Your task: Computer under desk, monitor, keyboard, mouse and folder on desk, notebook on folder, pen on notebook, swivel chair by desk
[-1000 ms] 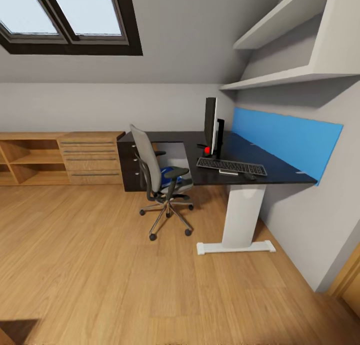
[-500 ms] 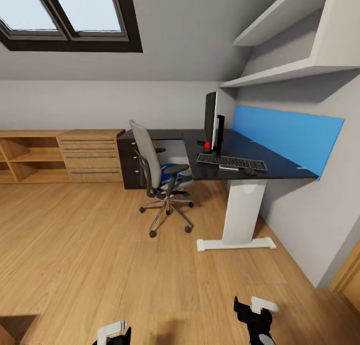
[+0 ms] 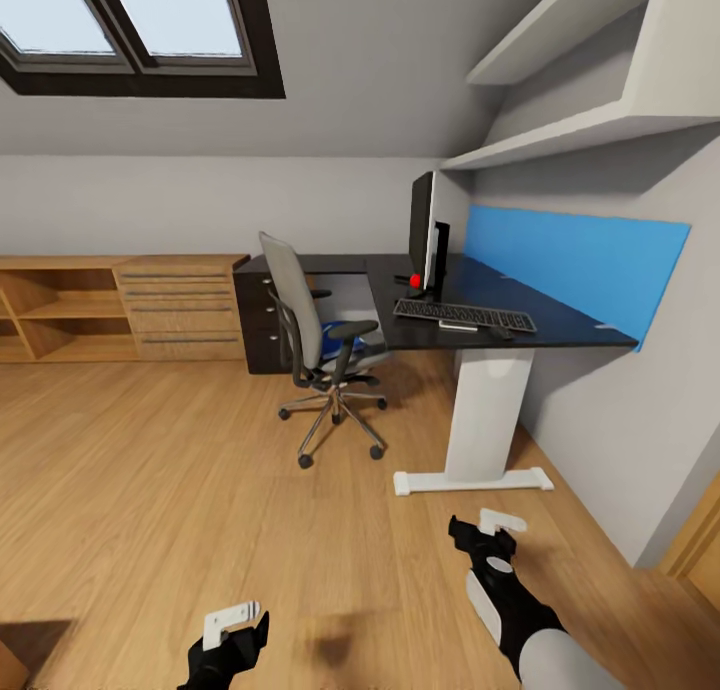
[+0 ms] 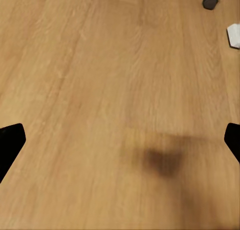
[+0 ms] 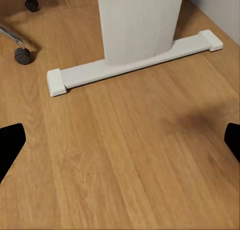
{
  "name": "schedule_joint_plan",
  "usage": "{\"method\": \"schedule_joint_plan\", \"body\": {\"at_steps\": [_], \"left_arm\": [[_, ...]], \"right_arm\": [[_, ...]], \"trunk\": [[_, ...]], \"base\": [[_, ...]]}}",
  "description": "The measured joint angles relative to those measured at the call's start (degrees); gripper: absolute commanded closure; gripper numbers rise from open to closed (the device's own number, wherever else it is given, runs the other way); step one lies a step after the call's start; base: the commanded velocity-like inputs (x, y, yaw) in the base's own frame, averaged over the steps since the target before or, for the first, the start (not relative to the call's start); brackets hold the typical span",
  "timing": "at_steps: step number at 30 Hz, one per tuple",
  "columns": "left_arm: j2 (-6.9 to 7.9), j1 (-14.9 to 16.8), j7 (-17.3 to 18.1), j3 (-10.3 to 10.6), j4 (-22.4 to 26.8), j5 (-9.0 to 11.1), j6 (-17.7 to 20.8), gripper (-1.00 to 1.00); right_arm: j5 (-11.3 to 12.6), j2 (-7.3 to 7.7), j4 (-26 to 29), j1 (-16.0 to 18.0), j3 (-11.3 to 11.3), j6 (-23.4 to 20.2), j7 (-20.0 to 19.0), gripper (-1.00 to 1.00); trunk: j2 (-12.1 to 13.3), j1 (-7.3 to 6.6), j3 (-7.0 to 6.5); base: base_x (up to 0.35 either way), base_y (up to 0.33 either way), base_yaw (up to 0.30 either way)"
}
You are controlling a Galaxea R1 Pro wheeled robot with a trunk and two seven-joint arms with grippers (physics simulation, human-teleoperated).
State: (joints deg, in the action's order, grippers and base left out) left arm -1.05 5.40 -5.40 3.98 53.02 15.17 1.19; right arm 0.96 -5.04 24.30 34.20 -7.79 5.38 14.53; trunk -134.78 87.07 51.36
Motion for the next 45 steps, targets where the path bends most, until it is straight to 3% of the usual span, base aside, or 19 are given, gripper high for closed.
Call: {"method": "schedule_joint_plan", "body": {"at_steps": [3, 7, 10, 18, 21, 45], "left_arm": [[0.06, 0.03, 0.11, 0.03, 0.33, -0.16, -0.20, -1.00], [0.77, 0.04, 0.20, 0.09, 0.36, -0.28, -0.28, -1.00], [1.10, 0.03, 0.25, 0.13, 0.24, -0.19, -0.30, -1.00], [1.32, 0.04, 0.27, 0.21, -1.27, -0.09, -0.38, -1.00], [1.28, 0.04, 0.27, 0.24, -1.57, -0.10, -0.40, -1.00], [1.10, 0.04, 0.27, 0.33, -3.58, -0.16, -1.47, -1.00]], "right_arm": [[-2.12, -1.30, 0.41, 1.42, 0.36, -0.47, 0.28, -1.00], [-4.45, -1.87, 1.74, 2.00, 0.49, -0.24, 0.69, -1.00], [-4.90, -1.94, 2.07, 2.12, 0.46, 0.96, 0.81, -1.00], [-5.51, -1.86, 1.87, 2.18, 0.48, 10.36, 0.90, -1.00], [-5.54, -1.85, 1.83, 2.18, 0.49, 11.34, 0.89, -1.00], [-5.65, -1.87, 2.05, 2.21, 3.37, 12.12, 1.53, -1.00]], "trunk": [[-1.20, 0.66, 0.54], [-2.81, 1.54, 1.26], [-4.01, 2.20, 1.80], [-7.22, 3.95, 3.23], [-8.42, 4.61, 3.77], [-8.76, 5.24, 9.09]], "base": [[0.000, 0.000, 0.000], [0.000, 0.000, 0.000], [0.000, 0.000, 0.000], [0.000, 0.000, 0.000], [0.000, 0.000, 0.000], [0.000, 0.000, 0.000]]}}
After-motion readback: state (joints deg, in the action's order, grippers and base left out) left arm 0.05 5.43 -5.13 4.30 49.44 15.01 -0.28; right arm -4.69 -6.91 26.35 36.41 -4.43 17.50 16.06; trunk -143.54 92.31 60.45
